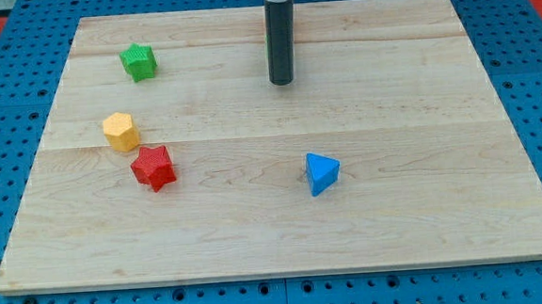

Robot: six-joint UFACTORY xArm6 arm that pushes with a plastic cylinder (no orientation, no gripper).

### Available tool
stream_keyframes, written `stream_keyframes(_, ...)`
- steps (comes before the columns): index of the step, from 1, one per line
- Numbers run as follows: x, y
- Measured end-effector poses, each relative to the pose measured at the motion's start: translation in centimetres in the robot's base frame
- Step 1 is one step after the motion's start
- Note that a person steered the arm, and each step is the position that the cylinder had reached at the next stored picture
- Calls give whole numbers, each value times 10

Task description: Place the green star vertically below the blue cube

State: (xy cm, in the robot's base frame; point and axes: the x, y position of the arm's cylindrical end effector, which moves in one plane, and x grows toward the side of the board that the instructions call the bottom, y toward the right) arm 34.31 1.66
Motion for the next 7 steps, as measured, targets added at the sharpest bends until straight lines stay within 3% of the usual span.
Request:
stream_keyframes(4, -3, 1)
stream_keyframes(5, 16, -24)
stream_keyframes(7, 6, -111)
